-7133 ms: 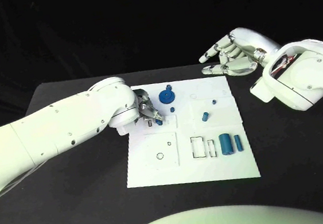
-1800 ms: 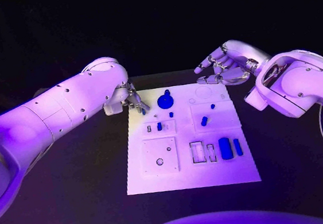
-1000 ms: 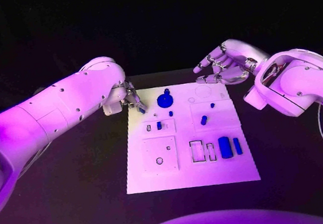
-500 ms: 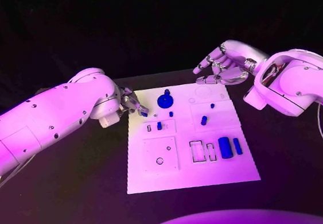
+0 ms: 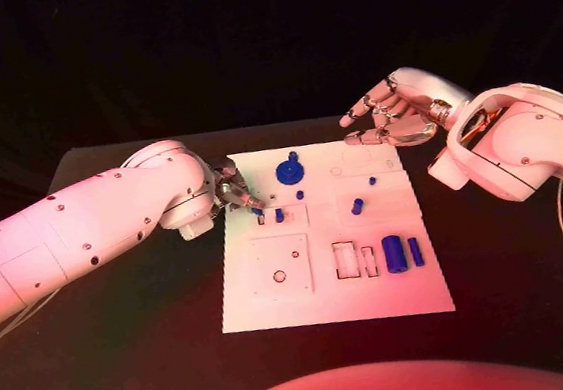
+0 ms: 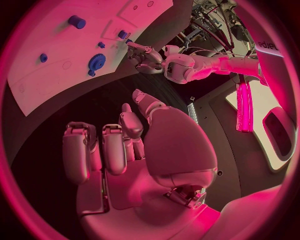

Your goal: Assemble the parts on the task board

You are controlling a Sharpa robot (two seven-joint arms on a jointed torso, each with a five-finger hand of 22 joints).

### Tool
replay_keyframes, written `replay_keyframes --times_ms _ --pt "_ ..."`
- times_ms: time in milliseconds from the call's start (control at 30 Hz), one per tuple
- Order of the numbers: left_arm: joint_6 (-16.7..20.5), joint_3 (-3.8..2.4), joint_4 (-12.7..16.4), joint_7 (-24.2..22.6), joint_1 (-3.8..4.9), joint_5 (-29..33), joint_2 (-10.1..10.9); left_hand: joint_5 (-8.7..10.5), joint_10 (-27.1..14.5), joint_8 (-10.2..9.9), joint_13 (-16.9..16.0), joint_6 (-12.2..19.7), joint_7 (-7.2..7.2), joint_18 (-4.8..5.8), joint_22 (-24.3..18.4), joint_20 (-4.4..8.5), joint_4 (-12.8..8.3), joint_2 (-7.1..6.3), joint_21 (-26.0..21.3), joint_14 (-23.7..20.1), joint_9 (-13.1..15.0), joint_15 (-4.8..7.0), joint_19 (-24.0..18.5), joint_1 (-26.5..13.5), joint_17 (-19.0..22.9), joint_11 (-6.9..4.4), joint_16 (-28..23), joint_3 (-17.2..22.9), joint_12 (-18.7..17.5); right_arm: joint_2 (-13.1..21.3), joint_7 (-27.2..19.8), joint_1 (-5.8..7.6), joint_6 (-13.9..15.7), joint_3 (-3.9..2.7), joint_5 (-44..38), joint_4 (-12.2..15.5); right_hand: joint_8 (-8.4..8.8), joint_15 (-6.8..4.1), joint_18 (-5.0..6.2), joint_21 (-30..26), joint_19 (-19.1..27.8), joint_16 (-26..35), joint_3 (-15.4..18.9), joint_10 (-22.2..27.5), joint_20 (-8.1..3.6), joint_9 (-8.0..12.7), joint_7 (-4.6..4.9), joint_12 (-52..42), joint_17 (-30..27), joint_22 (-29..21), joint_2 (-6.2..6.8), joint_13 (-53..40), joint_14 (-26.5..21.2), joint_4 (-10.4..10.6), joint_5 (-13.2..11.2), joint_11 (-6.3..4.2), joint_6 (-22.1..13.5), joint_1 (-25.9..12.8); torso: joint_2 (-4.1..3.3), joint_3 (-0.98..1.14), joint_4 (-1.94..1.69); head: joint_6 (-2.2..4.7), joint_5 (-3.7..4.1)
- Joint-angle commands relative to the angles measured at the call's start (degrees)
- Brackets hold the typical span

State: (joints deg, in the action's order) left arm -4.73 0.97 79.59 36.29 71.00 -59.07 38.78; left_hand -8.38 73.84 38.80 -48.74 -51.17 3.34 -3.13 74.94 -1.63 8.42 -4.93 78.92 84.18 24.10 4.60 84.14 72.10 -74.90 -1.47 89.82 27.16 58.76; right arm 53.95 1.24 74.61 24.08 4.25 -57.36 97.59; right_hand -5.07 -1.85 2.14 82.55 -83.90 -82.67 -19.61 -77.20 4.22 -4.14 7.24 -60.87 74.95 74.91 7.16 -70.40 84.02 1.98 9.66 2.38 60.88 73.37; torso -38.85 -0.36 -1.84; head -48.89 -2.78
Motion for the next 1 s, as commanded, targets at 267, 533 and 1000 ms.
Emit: replay_keyframes --times_ms 267,533,1000 --pt "-4.0 0.07 0.5 -0.5 -0.2 -2.7 -0.1 -0.01 0.4 0.5 -0.1 -0.1 -0.64 0.37 7.2 0.25 -6.7 0.01 0.4 5.8 1.7 0.22 1.6 -0.4 -15.1 -0.08 0.2 7.2 0.3 -0.1 -0.3 -0.13 -0.9 0.01 0.0 0.0 -0.16 -0.16 0.8 -0.3 0.4 0.2 0.1 0.4 -0.16 0.1 0.08 0.2 5.0 2.5 -0.36 0.1 3.8 0.2 0.3 -0.16 0.3 0.0 0.01 0.09 0.03 -0.27 -0.17" --pt "-6.4 0.08 0.2 0.4 -0.22 -4.0 -0.3 0.06 0.4 0.5 -0.2 -0.2 -0.67 0.36 7.1 0.25 -6.8 -0.13 0.4 5.8 1.7 0.23 1.6 -0.4 -15.1 -0.11 0.2 7.3 0.4 -0.1 -0.3 -0.14 -1.0 0.01 0.0 0.0 -0.16 -0.16 0.8 -0.3 0.4 0.2 0.1 0.4 -0.16 0.1 0.08 0.2 5.0 2.5 -0.36 0.1 3.8 0.2 0.3 -0.16 0.3 0.0 0.0 0.07 0.08 -0.33 -0.3" --pt "-7.4 0.09 0.1 1.5 -0.23 -4.2 -0.6 0.07 0.5 0.6 -0.3 -0.2 -0.68 0.37 7.2 0.25 -6.9 -0.17 0.4 5.8 1.7 0.23 1.6 -0.4 -15.1 -0.12 0.2 7.4 0.4 -0.1 -0.3 -0.14 -1.0 0.01 0.1 0.1 -0.15 -0.15 0.81 -0.3 0.4 0.2 0.3 0.4 -0.16 0.1 0.1 0.1 5.0 2.5 -0.39 0.1 3.8 0.3 0.5 -0.13 0.3 0.0 0.01 0.07 -0.02 -0.5 -0.37"
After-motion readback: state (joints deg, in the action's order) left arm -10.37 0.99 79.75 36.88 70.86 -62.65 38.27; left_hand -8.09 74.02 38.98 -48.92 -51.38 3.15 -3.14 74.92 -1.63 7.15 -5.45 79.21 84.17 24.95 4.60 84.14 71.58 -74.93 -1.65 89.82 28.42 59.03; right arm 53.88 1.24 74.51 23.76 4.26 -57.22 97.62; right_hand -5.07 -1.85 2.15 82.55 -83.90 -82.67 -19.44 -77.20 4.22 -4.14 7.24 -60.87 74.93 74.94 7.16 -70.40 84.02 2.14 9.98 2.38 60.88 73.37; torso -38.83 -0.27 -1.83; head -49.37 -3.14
